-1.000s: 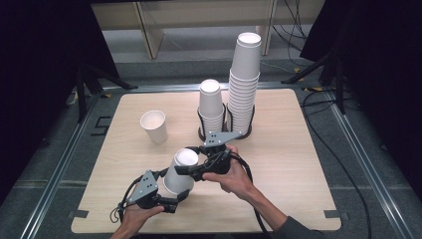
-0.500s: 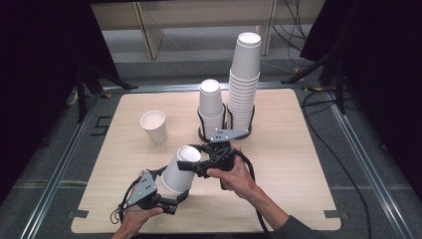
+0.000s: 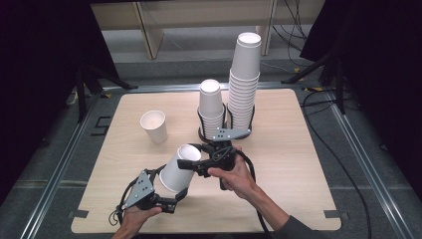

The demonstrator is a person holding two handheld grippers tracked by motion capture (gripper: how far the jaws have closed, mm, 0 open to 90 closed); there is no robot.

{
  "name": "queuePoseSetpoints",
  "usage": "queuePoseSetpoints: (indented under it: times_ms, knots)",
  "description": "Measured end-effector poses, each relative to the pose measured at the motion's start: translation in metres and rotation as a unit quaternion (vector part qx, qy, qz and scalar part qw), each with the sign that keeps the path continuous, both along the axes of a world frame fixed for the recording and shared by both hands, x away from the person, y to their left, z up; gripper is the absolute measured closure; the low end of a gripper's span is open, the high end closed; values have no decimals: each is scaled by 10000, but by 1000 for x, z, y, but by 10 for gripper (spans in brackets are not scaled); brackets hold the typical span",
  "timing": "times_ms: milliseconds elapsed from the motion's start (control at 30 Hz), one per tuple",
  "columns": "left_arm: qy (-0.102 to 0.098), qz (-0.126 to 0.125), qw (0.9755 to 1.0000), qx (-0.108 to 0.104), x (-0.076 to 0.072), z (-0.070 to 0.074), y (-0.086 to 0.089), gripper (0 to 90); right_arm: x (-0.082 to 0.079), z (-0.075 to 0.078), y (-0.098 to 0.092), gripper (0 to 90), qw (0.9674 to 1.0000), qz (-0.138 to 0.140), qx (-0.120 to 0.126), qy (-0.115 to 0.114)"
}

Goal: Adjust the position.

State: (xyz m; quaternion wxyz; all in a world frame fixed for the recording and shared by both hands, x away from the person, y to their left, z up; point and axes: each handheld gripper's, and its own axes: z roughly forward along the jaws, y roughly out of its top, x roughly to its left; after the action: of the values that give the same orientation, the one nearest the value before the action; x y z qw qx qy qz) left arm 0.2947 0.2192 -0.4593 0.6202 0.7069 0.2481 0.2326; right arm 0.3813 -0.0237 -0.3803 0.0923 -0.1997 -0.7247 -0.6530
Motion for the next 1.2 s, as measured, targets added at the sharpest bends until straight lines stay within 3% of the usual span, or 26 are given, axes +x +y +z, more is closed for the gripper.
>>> queuePoseSetpoints:
  times_ms: [133, 167, 267, 467, 567, 600, 733, 833, 933, 1033, 1100, 1200]
  knots:
    - [71, -44, 9995, 308, -1, 3, 2, 67, 1, 0, -3, 252, 9999, 115, -90, 92]
    - [25, -76, 9997, 238, 0, 2, 0, 73, 2, 0, -5, 251, 9998, 102, -176, 53]
    - [81, -109, 9985, 533, -1, 3, 2, 81, 3, -1, -6, 247, 9994, 230, -255, 66]
    - [55, -206, 9970, 741, -1, 3, 4, 89, 5, -3, -9, 240, 9983, 326, -461, 126]
    - [61, -229, 9970, 740, -1, 4, 4, 91, 8, -5, -11, 238, 9980, 376, -491, 122]
    - [64, -226, 9969, 751, -1, 4, 4, 91, 7, -5, -12, 239, 9979, 383, -478, 219]
    - [69, -242, 9966, 787, -1, 4, 4, 93, 8, -6, -11, 240, 9979, 394, -485, 159]
    - [81, -254, 9964, 806, -1, 4, 4, 95, 7, -6, -13, 240, 9974, 400, -477, 374]
    - [100, -280, 9958, 865, 0, 4, 5, 97, 6, -6, -13, 237, 9967, 431, -529, 442]
    - [97, -337, 9961, 814, 1, 3, 3, 98, 7, -7, -13, 232, 9967, 451, -602, 306]
    - [145, -302, 9944, 1004, -1, 4, 5, 100, 7, -7, -13, 228, 9964, 456, -656, 297]
    - [114, -355, 9953, 897, 0, 3, 3, 102, 7, -7, -13, 215, 9960, 504, -683, 262]
